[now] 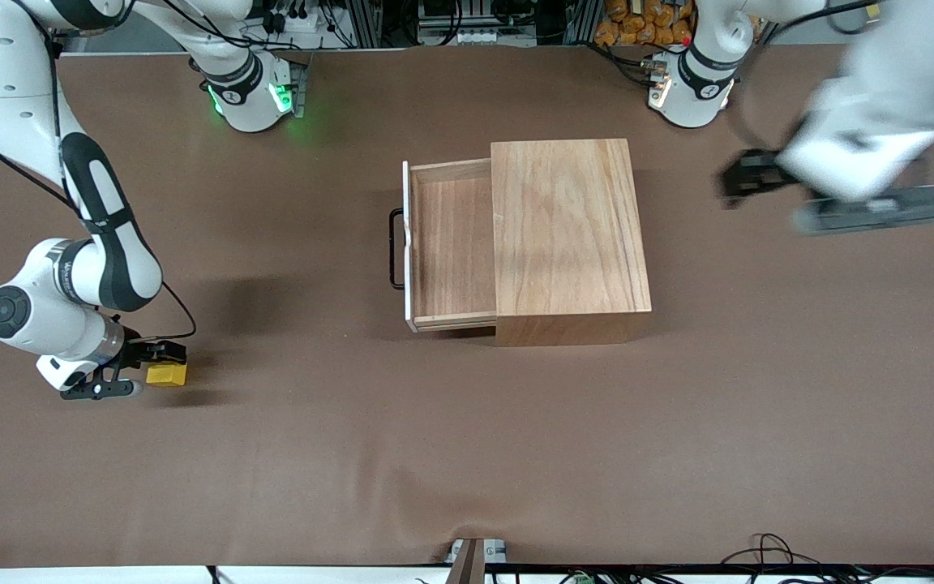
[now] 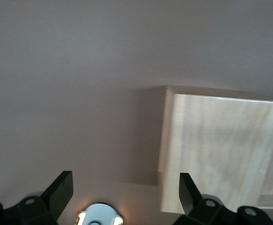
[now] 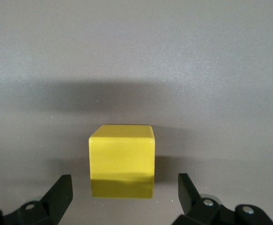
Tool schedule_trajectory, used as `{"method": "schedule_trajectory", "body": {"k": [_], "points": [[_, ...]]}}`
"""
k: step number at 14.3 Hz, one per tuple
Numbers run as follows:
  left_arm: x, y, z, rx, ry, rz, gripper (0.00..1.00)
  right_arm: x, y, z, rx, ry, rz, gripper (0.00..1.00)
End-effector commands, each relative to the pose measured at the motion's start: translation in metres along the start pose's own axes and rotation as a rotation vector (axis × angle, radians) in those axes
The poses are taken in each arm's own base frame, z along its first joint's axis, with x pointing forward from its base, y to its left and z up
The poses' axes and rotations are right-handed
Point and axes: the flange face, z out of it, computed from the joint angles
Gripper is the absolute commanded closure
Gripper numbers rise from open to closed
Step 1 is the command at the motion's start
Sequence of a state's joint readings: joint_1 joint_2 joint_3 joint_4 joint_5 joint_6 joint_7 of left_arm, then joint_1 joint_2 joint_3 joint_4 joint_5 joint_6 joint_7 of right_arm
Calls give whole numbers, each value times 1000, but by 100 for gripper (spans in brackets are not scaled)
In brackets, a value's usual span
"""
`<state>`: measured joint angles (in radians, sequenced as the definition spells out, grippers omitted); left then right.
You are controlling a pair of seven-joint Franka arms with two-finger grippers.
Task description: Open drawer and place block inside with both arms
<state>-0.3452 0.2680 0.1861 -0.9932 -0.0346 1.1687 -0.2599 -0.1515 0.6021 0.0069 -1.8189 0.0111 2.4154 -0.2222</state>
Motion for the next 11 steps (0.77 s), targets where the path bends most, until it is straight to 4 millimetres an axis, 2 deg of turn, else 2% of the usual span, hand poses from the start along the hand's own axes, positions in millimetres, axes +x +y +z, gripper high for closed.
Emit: {"method": "schedule_trajectory", "body": {"k": [1, 2, 3, 4, 5, 6, 9, 11], "points": [[-7, -60, -2, -19, -19, 28, 0, 0, 3, 11, -5, 27, -11, 19], [-2, -94, 0, -32, -10, 36, 0, 0, 3, 11, -5, 27, -11, 27], [1, -124, 2, -48, -2, 46, 0, 2, 3, 10, -6, 33, -13, 30], [-2, -147, -1, -57, 4, 29, 0, 7, 5, 5, -9, 46, -10, 32], [-6, -154, 0, -58, -1, 20, 0, 13, 3, 6, -12, 64, -13, 35], [-11, -158, 1, -56, -3, 15, 0, 14, 4, 6, -15, 75, -13, 42], [-38, -189, 15, -80, 48, -10, 0, 15, 6, 2, -16, 82, -11, 69], [-59, -197, 34, -94, 76, -6, 0, 17, 5, -9, -19, 91, -14, 75]]}}
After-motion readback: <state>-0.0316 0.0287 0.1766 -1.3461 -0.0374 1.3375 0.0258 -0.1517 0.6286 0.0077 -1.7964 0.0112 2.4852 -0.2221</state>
